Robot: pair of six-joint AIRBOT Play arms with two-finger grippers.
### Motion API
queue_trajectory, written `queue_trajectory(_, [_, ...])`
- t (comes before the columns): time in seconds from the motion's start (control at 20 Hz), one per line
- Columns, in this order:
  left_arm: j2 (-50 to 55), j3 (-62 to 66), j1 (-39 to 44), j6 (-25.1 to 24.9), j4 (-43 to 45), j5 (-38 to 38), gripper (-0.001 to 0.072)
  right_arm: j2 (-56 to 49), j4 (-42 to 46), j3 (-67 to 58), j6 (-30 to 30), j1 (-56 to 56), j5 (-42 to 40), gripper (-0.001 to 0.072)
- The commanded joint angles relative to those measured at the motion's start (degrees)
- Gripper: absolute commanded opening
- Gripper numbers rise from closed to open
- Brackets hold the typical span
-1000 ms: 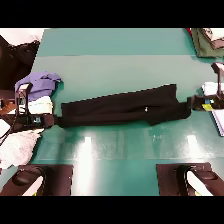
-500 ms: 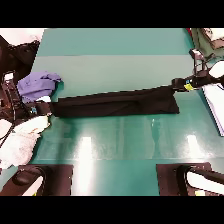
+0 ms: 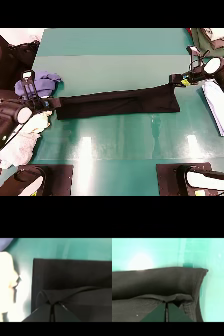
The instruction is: Fold the shirts.
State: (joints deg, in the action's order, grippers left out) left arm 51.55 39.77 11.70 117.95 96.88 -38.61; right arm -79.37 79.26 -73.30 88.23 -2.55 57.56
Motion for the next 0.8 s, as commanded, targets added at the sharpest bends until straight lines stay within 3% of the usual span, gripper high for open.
queue_trajectory(0.0, [4.4, 1.0, -1.0, 4.0, 0.1, 6.6, 0.0033, -0.2, -0.2, -0.2, 0.0, 0.0, -2.7, 0.003])
queue_trajectory(0.05, [4.8, 1.9, -1.9, 5.9, 0.1, 6.5, 0.0285, -0.2, -0.2, -0.2, 0.0, -0.2, -3.2, 0.0166])
queue_trajectory(0.1, [5.0, 2.8, -3.1, 7.6, 0.0, 6.4, 0.0567, -0.2, -0.3, -0.3, 0.0, -0.6, -3.0, 0.0395])
queue_trajectory(0.15, [5.0, 3.8, -4.2, 8.3, 0.0, 5.3, 0.0609, -0.2, -0.3, -0.3, 0.0, -1.3, -2.6, 0.0464])
queue_trajectory(0.3, [5.0, 7.8, -5.1, 5.8, -0.2, 0.0, 0.0608, -0.2, -6.5, -0.3, -4.9, -6.1, 1.6, 0.0464])
queue_trajectory(0.4, [5.0, 9.5, -5.1, 0.8, -4.5, -3.4, 0.0606, -0.6, -15.0, -0.3, -11.2, -11.7, 6.6, 0.0464])
queue_trajectory(0.45, [5.0, 9.7, -5.1, -1.6, -7.4, -4.1, 0.0504, -1.5, -18.8, -0.3, -14.2, -15.0, 9.7, 0.0468])
queue_trajectory(0.55, [5.0, 9.7, -5.0, -7.2, -12.5, -5.2, 0.0024, -4.6, -23.5, -0.3, -18.0, -20.5, 15.4, 0.0707])
queue_trajectory(0.75, [5.0, 9.7, -5.0, -12.1, -19.2, -7.3, 0.0027, -12.6, -27.6, -0.3, -21.8, -25.7, 21.3, 0.0711])
